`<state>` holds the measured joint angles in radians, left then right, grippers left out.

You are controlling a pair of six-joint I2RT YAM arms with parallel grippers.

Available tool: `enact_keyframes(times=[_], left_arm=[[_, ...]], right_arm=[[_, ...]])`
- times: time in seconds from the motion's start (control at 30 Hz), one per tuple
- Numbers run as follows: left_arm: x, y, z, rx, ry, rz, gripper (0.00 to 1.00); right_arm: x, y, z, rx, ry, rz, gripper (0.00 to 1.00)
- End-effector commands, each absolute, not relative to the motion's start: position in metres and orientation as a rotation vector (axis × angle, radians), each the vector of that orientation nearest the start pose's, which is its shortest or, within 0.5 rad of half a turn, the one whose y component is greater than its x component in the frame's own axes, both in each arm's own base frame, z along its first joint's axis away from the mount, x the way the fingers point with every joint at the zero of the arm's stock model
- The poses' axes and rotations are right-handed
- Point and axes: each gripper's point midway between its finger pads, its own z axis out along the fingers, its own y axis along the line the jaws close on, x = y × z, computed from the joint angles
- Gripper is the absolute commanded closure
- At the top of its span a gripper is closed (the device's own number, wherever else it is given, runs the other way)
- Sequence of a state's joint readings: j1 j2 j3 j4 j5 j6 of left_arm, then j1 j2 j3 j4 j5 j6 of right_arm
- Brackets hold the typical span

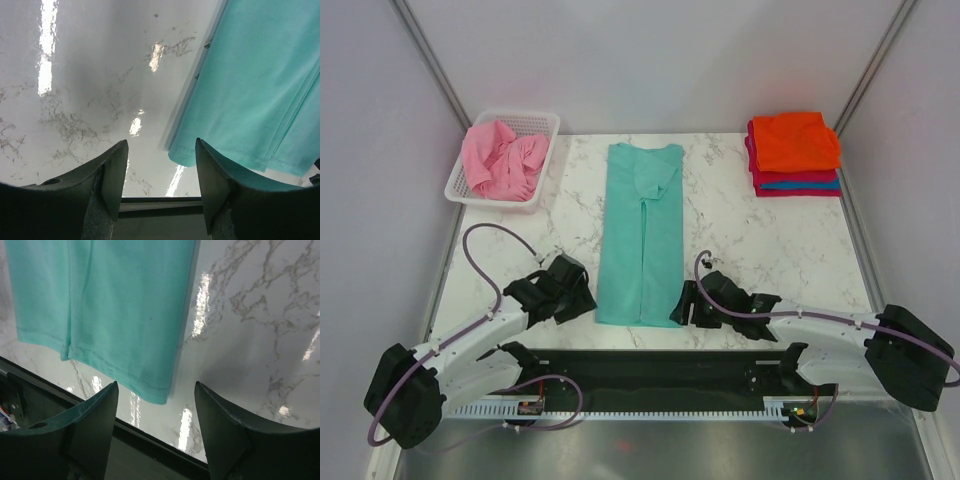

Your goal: Fold and stack the t-shirts

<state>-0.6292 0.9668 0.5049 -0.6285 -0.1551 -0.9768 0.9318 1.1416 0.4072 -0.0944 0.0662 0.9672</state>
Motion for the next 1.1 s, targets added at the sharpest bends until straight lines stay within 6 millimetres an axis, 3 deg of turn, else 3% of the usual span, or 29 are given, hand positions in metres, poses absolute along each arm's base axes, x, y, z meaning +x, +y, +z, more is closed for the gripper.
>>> enact_keyframes(times=[0.0,0.23,0.57,0.8,0.9,1.0,1.03,1.07], left_arm=[[0.176,-0.134,0.039,-0.472,2.593,-0.355,0.36],[0.168,-0.14,0.026,-0.443,2.623,-0.415,0.37],[0.164,-0.149,0.019,-0.402,2.636,-0.491,0.39],[0.163,-0.156,0.02,-0.363,2.636,-0.548,0.46],[0.16,-0.162,0.02,-0.333,2.642,-0.598,0.54],[0.157,-0.166,0.018,-0.314,2.65,-0.63,0.78],[0.154,-0.168,0.018,-0.307,2.659,-0.65,0.91],[0.154,-0.17,0.021,-0.296,2.652,-0.667,0.96]], right_arm=[[0.161,0.258,0.037,0.146,2.5,0.791,0.3],[0.151,0.261,0.021,0.132,2.532,0.762,0.59],[0.151,0.258,0.023,0.123,2.522,0.75,0.66],[0.151,0.257,0.024,0.13,2.51,0.757,0.72],[0.151,0.256,0.024,0.13,2.505,0.764,0.76],[0.15,0.256,0.025,0.124,2.5,0.774,0.85],[0.15,0.257,0.027,0.123,2.497,0.782,0.92],[0.149,0.257,0.027,0.12,2.5,0.787,0.96]])
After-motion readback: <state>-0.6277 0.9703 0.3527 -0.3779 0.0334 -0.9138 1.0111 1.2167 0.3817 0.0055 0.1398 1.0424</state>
